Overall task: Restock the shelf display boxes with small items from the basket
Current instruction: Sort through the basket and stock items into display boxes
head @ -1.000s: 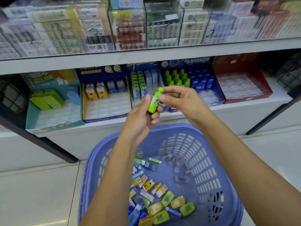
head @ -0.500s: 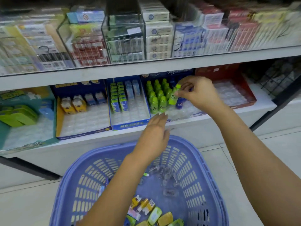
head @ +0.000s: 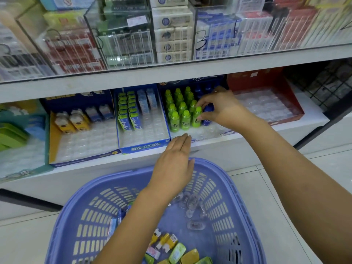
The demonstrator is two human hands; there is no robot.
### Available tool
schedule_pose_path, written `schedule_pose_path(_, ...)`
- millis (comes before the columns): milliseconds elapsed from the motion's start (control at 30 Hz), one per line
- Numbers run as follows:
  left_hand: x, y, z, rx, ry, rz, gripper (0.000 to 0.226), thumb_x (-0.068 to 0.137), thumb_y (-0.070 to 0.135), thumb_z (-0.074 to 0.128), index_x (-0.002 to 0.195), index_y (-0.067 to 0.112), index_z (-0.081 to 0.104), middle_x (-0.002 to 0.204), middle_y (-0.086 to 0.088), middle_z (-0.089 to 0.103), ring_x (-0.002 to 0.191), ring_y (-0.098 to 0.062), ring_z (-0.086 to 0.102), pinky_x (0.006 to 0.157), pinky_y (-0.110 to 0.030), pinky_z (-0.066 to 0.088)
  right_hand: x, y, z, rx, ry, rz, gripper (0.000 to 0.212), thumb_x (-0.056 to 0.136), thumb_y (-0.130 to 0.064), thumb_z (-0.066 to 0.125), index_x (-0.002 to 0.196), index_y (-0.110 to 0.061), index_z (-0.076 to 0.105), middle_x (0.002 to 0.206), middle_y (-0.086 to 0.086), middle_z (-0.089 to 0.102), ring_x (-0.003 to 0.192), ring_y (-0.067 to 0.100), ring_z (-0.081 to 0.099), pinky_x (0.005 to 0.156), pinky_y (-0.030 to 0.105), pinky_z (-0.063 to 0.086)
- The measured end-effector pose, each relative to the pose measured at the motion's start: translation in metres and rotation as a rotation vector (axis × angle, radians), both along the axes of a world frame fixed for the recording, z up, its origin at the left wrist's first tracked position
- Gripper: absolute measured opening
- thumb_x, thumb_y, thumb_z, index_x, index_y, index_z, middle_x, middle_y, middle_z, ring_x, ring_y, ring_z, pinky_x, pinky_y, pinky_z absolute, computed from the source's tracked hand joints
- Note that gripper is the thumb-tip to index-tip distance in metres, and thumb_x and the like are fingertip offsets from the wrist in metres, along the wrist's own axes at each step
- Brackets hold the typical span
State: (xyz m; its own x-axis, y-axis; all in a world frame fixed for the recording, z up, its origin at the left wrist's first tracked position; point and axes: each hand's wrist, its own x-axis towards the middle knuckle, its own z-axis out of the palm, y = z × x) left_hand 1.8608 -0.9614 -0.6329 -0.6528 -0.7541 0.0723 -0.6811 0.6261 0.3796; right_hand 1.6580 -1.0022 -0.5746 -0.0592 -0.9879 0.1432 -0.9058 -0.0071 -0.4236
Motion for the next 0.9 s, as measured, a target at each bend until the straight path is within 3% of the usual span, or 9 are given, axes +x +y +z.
schedule_pose_path(133,0.001,-0.001,-0.001,-0.011,-0.001,-0.010,0.063,0.098,0.030,0.042,0.151,0.017,0.011,0.159,0.004,0.011,0.145,-0.013,0.009,0.115,-0.021,0.007,0.005,-0.003,0.001,0.021,0.074,-0.040,0.036,0.069,-0.038,0.078,0.101,-0.024,0.069,0.089,-0.007,0.068,0.112,0.018,0.037,0.085,0.030,0.024)
schedule_pose_path(267,0.008,0.003,0.006,0.042,-0.017,-0.048,0.064,0.098,0.031,0.043,0.152,0.018,0.010,0.159,0.004,0.010,0.145,-0.012,0.007,0.115,-0.022,0.009,0.011,-0.003,0.005,0.081,0.065,-0.063,0.039,0.069,-0.037,0.079,0.104,-0.024,0.068,0.094,-0.005,0.069,0.115,0.021,0.038,0.083,0.030,0.024)
schedule_pose_path(367,0.021,0.008,0.014,0.108,0.119,-0.032,0.056,0.097,0.027,0.046,0.148,0.017,0.026,0.155,0.001,0.026,0.142,-0.013,0.023,0.111,-0.021,0.019,0.018,0.008,0.008,0.062,0.119,-0.061,0.040,0.073,-0.030,0.077,0.110,-0.022,0.062,0.107,0.000,0.064,0.115,0.025,0.043,0.086,0.032,0.029)
schedule_pose_path(433,0.032,0.012,0.014,0.101,0.269,0.031,0.042,0.095,0.023,0.049,0.137,0.017,0.045,0.140,-0.002,0.048,0.126,-0.015,0.045,0.101,-0.022,0.032,0.024,0.021,0.011,-0.030,0.003,-0.065,0.038,0.073,-0.026,0.077,0.106,-0.017,0.060,0.102,0.003,0.059,0.096,0.019,0.052,0.081,0.031,0.039)
schedule_pose_path(500,0.044,0.016,0.009,0.160,0.332,0.087,0.027,0.094,0.021,0.051,0.120,0.016,0.058,0.116,-0.002,0.062,0.103,-0.014,0.058,0.089,-0.023,0.043,0.038,0.036,0.016,0.000,-0.160,0.021,0.024,0.074,-0.025,0.077,0.091,-0.017,0.061,0.081,-0.004,0.057,0.069,0.008,0.051,0.067,0.026,0.041)
schedule_pose_path(567,0.058,0.021,-0.006,0.280,0.193,0.106,0.019,0.093,0.019,0.053,0.108,0.014,0.063,0.101,-0.002,0.067,0.089,-0.013,0.060,0.081,-0.023,0.045,0.064,0.051,0.010,0.150,-0.178,0.155,0.016,0.074,-0.026,0.078,0.079,-0.022,0.063,0.066,-0.012,0.055,0.059,0.000,0.049,0.058,0.019,0.039)
schedule_pose_path(667,0.081,0.041,-0.047,0.477,-0.218,0.028,0.019,0.089,0.015,0.055,0.103,0.010,0.068,0.104,-0.008,0.069,0.098,-0.021,0.063,0.082,-0.028,0.047,0.113,0.076,-0.035,0.466,-0.066,0.317,0.016,0.075,-0.027,0.076,0.087,-0.019,0.067,0.072,-0.012,0.059,0.064,0.001,0.053,0.054,0.007,0.035)
schedule_pose_path(800,0.103,0.085,-0.104,0.685,-0.530,-0.196,0.016,0.085,0.009,0.055,0.095,0.009,0.067,0.113,-0.015,0.066,0.098,-0.022,0.061,0.081,-0.029,0.045,0.164,0.118,-0.127,0.892,0.118,0.475,0.038,0.080,-0.024,0.072,0.116,-0.014,0.061,0.111,0.008,0.065,0.102,0.025,0.060,0.081,0.028,0.045)
schedule_pose_path(900,0.111,0.108,-0.134,0.755,-0.613,-0.285,0.032,0.087,0.007,0.056,0.118,0.007,0.063,0.127,-0.015,0.058,0.113,-0.030,0.055,0.090,-0.033,0.044,0.181,0.146,-0.175,1.023,0.204,0.605,0.043,0.084,-0.015,0.065,0.126,-0.015,0.056,0.120,0.014,0.062,0.107,0.031,0.058,0.085,0.030,0.045)
